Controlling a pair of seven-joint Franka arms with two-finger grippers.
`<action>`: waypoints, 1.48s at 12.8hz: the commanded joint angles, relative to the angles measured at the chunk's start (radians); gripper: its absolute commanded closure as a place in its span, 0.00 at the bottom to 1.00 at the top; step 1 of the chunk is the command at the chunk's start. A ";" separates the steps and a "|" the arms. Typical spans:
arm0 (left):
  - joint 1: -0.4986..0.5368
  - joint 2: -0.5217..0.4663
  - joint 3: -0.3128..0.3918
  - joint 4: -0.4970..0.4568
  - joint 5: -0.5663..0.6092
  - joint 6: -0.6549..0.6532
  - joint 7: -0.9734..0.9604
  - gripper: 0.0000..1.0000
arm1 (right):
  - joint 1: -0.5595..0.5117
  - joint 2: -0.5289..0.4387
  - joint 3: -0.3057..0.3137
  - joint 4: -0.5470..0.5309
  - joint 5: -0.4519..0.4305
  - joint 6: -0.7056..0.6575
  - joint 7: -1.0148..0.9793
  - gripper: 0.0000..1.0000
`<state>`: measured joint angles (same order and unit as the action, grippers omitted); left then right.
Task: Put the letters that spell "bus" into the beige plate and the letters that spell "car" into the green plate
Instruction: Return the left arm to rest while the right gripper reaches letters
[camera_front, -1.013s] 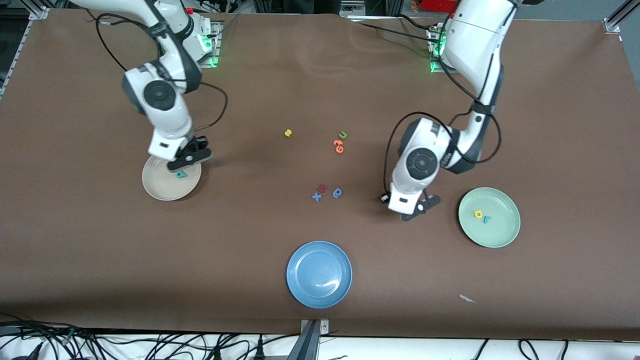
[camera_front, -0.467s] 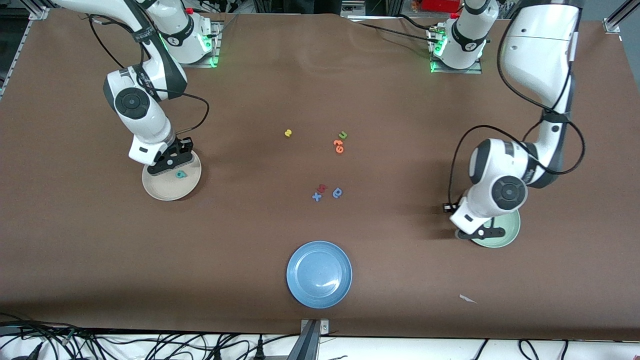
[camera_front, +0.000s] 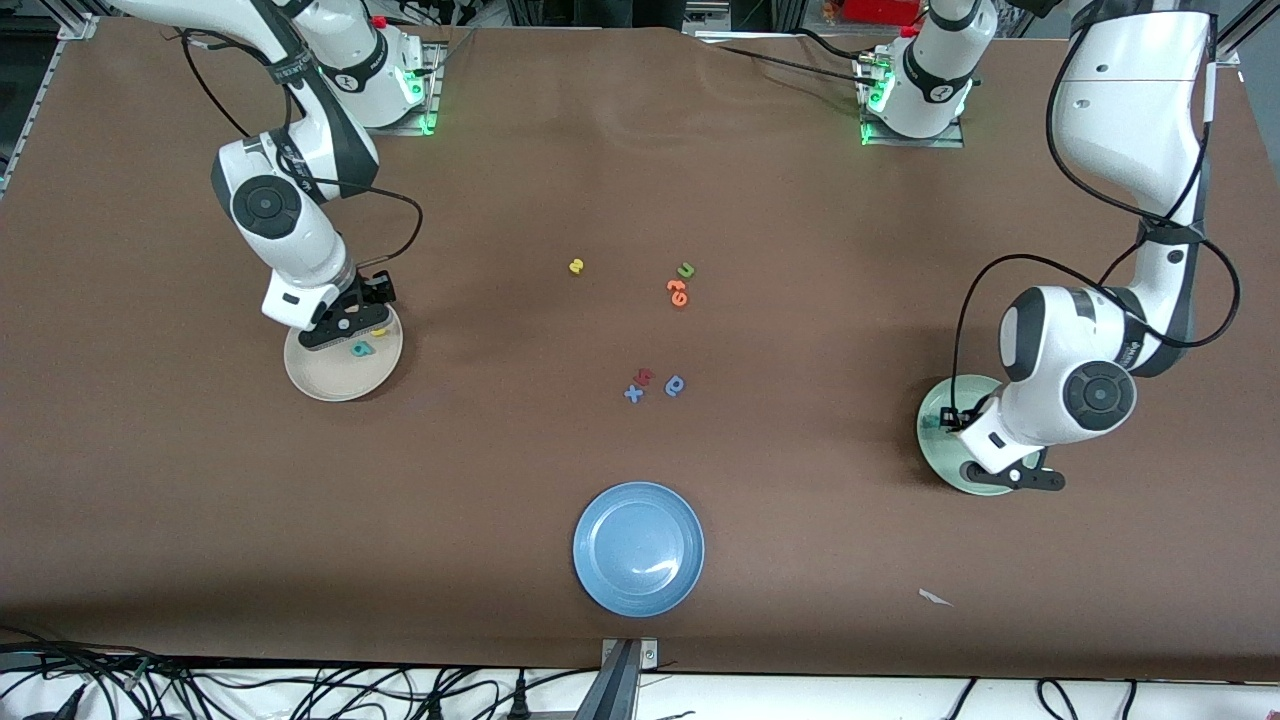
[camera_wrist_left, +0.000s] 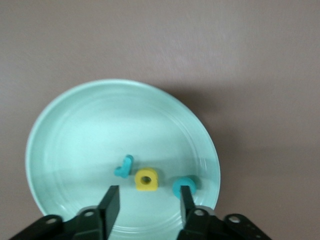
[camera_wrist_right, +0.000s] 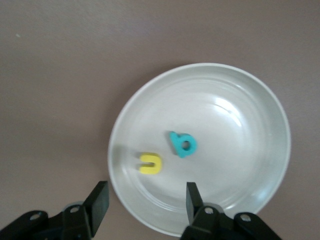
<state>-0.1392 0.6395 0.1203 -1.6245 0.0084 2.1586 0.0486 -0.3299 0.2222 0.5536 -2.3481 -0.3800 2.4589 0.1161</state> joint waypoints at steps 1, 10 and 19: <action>0.015 -0.056 0.010 0.025 0.030 -0.035 0.019 0.00 | 0.078 0.032 0.061 0.018 0.021 -0.006 0.224 0.26; 0.055 -0.188 0.022 0.162 0.064 -0.314 -0.009 0.00 | 0.410 0.204 0.054 0.151 0.020 0.075 0.804 0.06; 0.072 -0.518 -0.008 0.020 0.061 -0.275 -0.003 0.00 | 0.541 0.299 0.045 0.141 -0.063 0.166 1.019 0.06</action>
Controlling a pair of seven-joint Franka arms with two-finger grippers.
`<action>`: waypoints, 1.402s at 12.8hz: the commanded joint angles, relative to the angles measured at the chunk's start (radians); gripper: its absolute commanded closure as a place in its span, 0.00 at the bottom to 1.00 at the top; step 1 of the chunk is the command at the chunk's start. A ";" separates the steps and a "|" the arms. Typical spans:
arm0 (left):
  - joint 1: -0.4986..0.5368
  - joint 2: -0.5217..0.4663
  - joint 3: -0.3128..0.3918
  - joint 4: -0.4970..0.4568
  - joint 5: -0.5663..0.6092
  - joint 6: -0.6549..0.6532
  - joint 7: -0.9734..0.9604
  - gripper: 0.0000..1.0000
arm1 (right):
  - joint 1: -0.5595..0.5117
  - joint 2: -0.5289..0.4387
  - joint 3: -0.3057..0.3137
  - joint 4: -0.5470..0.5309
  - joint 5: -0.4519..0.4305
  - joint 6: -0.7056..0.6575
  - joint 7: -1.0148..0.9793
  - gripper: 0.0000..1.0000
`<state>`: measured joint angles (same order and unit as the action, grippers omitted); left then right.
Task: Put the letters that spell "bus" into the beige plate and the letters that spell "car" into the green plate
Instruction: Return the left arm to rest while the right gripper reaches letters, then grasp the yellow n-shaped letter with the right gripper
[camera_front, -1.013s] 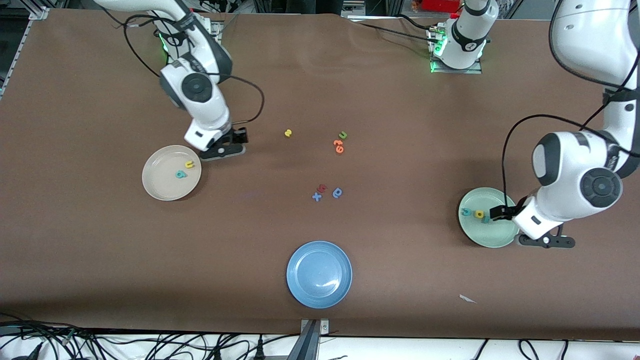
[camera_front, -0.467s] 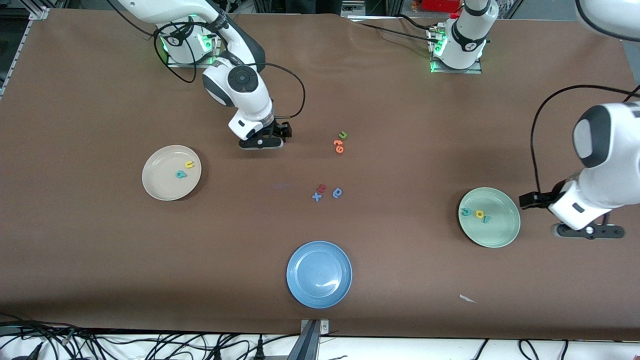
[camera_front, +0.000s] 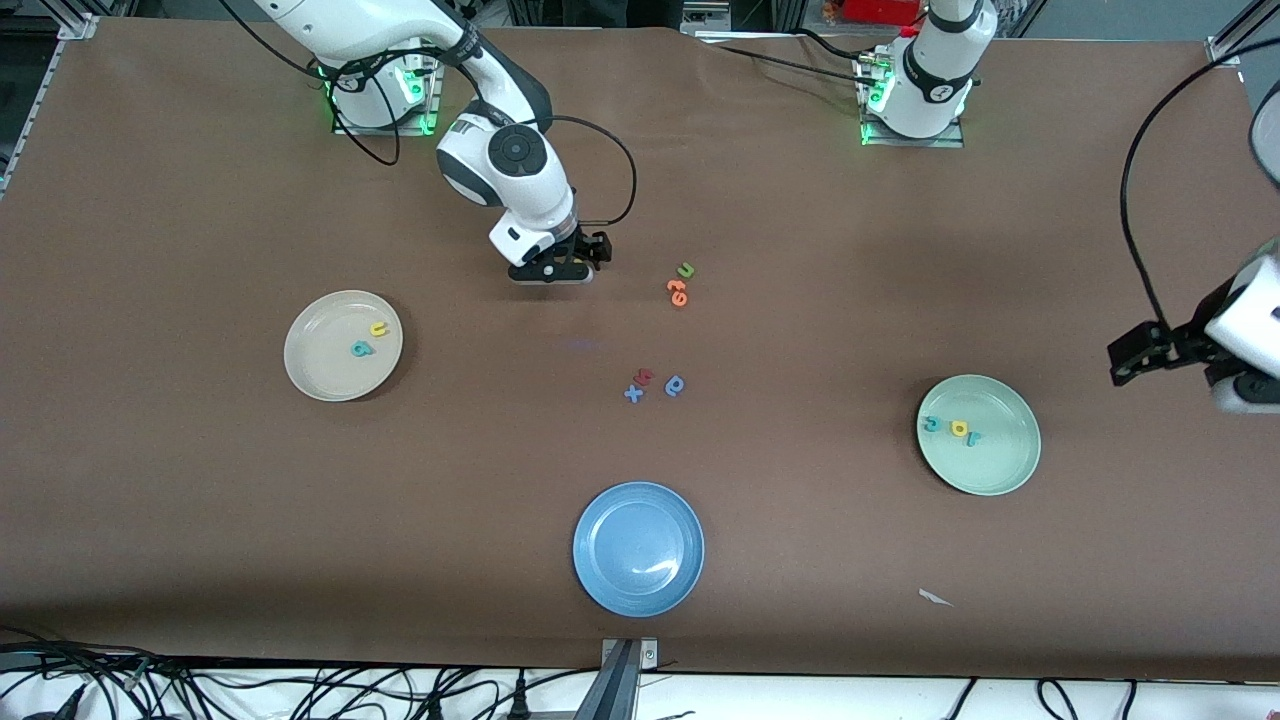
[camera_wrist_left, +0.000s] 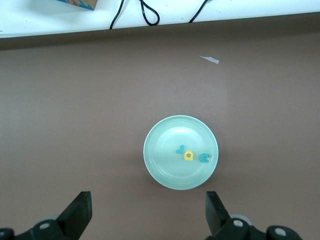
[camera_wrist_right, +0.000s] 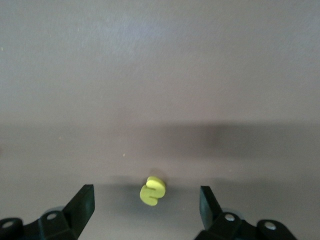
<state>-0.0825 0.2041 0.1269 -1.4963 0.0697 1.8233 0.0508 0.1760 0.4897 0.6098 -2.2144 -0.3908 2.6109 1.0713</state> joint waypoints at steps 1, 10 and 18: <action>0.015 -0.109 -0.015 -0.125 -0.004 0.073 -0.006 0.00 | 0.049 0.047 -0.027 0.007 -0.109 0.020 0.100 0.06; 0.041 -0.147 -0.085 -0.140 -0.005 0.025 -0.005 0.00 | 0.059 0.089 -0.059 0.005 -0.280 0.048 0.234 0.22; 0.035 -0.118 -0.090 -0.124 -0.027 0.007 -0.011 0.00 | 0.059 0.069 -0.067 0.004 -0.283 0.043 0.226 0.70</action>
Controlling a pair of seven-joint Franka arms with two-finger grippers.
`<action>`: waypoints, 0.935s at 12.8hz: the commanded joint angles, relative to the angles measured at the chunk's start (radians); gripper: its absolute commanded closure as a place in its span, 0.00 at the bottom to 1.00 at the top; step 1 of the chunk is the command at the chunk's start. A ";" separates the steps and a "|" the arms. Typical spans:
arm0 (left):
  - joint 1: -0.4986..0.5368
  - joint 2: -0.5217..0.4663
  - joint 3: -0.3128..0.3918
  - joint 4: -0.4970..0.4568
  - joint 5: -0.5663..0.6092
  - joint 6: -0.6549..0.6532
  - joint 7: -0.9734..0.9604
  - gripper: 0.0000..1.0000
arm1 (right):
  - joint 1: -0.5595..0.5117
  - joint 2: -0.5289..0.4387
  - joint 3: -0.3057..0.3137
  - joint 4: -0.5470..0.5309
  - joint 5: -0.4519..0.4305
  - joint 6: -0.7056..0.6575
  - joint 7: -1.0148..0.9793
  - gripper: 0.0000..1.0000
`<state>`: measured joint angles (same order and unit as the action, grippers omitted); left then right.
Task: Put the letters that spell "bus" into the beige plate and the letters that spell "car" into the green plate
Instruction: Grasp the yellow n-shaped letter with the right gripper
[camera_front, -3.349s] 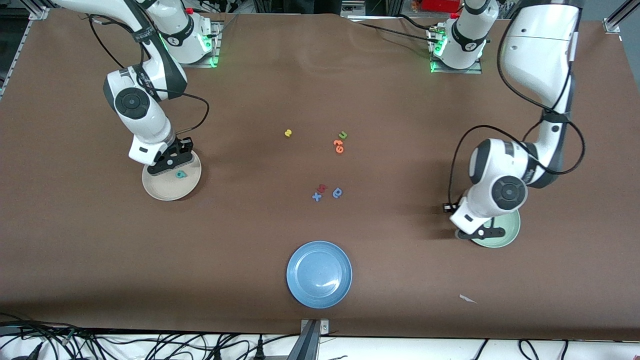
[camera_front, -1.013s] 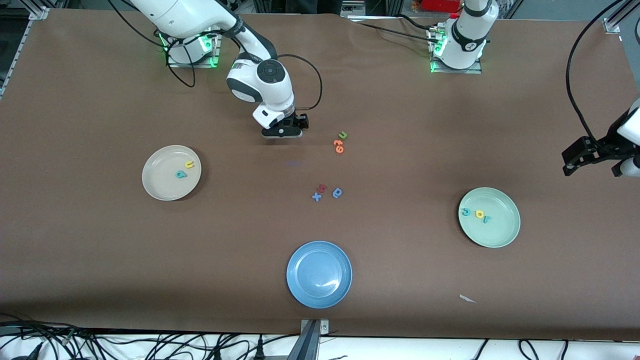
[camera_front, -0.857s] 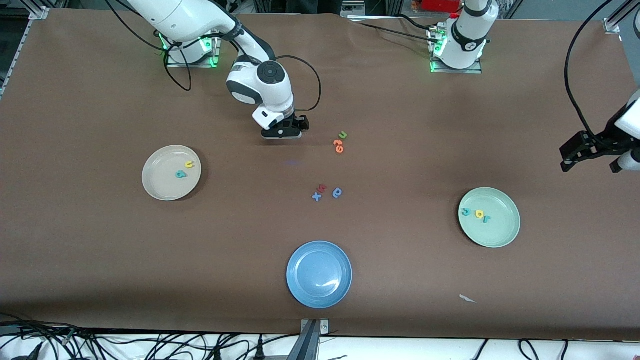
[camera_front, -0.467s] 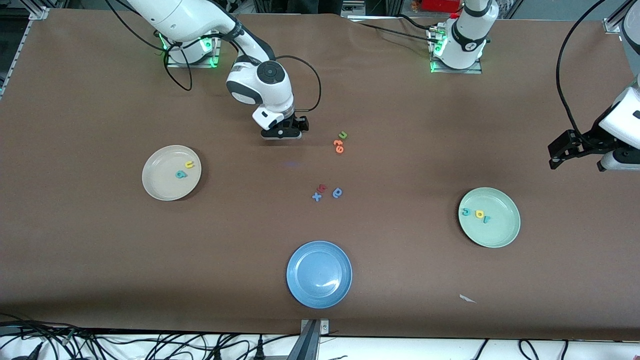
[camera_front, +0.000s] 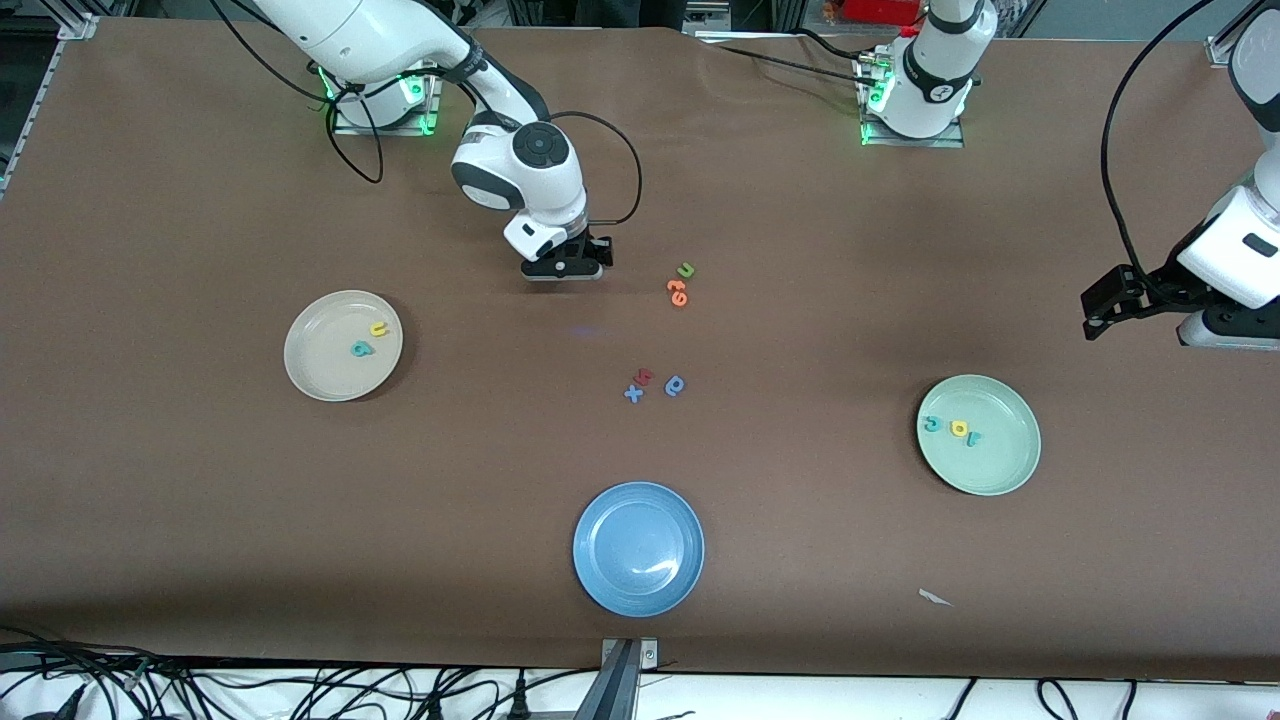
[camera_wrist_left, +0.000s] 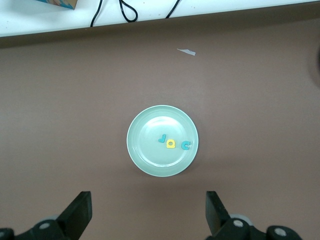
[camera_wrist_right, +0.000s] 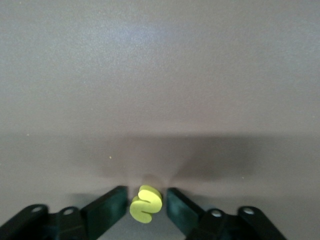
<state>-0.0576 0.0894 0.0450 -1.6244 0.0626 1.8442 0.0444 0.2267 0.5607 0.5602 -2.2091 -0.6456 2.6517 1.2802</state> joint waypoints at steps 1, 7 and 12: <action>0.012 -0.004 -0.008 0.005 -0.021 -0.014 -0.005 0.00 | 0.008 -0.007 -0.019 -0.003 -0.026 0.001 0.016 0.77; 0.019 -0.005 -0.005 0.006 -0.063 -0.025 0.000 0.00 | -0.006 -0.082 -0.034 -0.020 -0.022 -0.028 -0.060 0.94; 0.019 -0.005 -0.005 0.006 -0.063 -0.026 0.000 0.00 | -0.091 -0.220 -0.031 -0.070 0.000 -0.179 -0.307 0.94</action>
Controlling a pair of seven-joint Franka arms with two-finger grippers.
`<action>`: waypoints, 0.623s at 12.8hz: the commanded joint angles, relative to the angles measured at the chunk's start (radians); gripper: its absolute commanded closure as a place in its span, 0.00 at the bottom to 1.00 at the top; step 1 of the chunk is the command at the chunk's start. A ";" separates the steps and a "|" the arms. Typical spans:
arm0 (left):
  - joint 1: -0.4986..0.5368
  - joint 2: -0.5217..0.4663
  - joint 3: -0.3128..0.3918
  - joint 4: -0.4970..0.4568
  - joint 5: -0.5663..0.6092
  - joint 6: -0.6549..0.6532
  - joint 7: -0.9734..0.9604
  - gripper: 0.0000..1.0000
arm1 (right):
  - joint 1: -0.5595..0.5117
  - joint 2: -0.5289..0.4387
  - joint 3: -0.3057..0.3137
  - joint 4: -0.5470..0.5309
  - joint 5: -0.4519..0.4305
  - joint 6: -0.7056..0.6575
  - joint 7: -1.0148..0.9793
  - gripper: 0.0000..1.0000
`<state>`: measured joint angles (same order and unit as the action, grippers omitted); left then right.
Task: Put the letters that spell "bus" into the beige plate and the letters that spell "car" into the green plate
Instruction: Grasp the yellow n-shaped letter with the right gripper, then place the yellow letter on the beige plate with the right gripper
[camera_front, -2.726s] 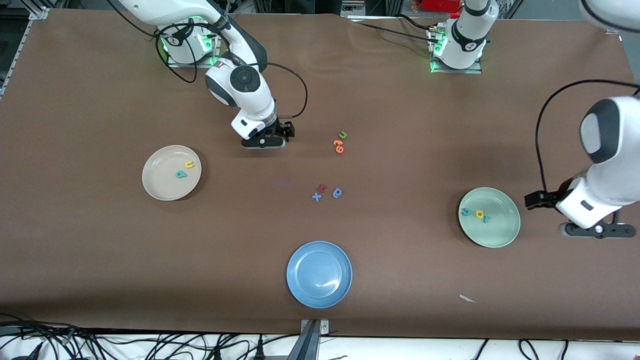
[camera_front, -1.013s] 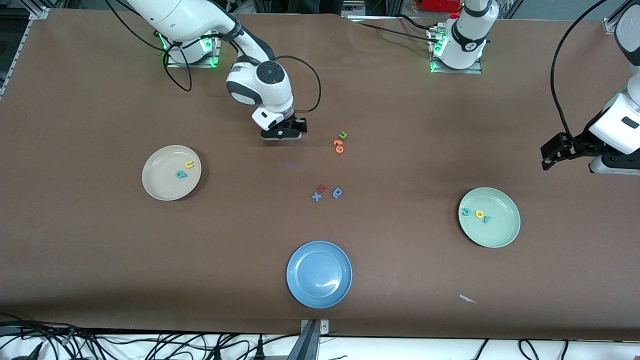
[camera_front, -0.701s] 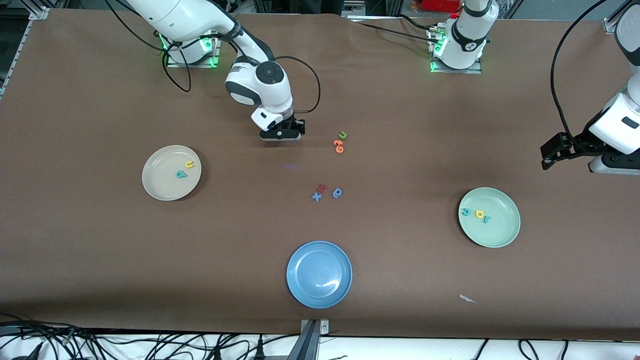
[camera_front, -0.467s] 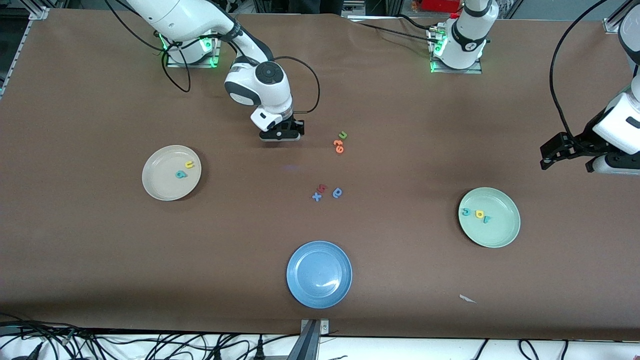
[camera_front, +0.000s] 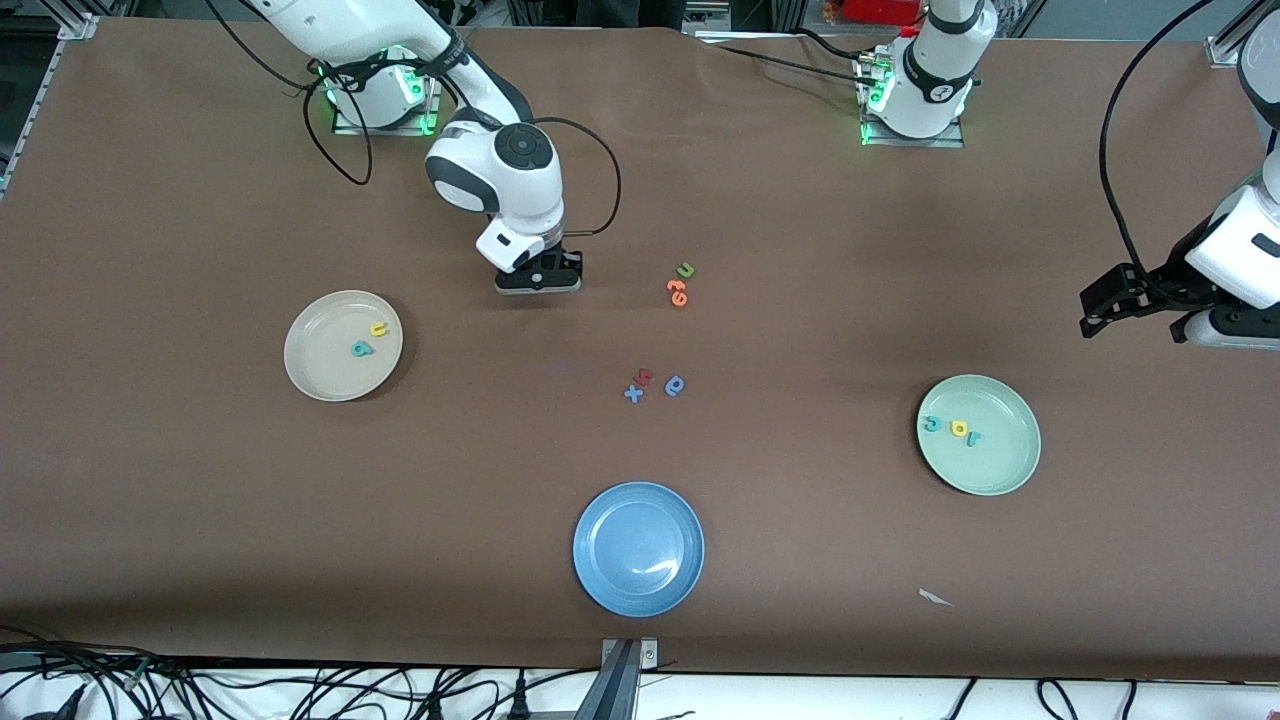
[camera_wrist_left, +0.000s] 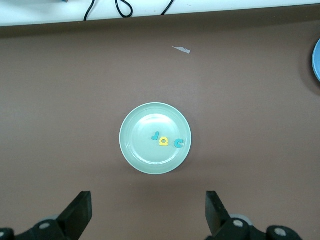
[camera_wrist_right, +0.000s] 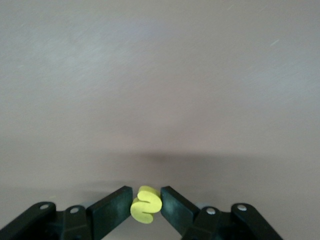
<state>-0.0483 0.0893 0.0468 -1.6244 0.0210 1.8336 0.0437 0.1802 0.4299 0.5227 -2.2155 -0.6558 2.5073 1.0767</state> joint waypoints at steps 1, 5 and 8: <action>0.010 -0.005 -0.007 0.006 -0.021 -0.016 0.001 0.00 | -0.088 -0.127 0.008 -0.084 0.010 -0.074 -0.198 0.93; 0.010 -0.003 -0.008 0.006 -0.021 -0.016 -0.001 0.00 | -0.290 -0.213 0.042 -0.104 0.010 -0.145 -0.533 0.93; 0.010 -0.005 -0.008 0.006 -0.021 -0.017 -0.001 0.00 | -0.425 -0.217 0.039 -0.101 0.011 -0.145 -0.735 0.92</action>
<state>-0.0483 0.0894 0.0463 -1.6244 0.0209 1.8321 0.0437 -0.1637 0.2374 0.5382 -2.2939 -0.6547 2.3671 0.4519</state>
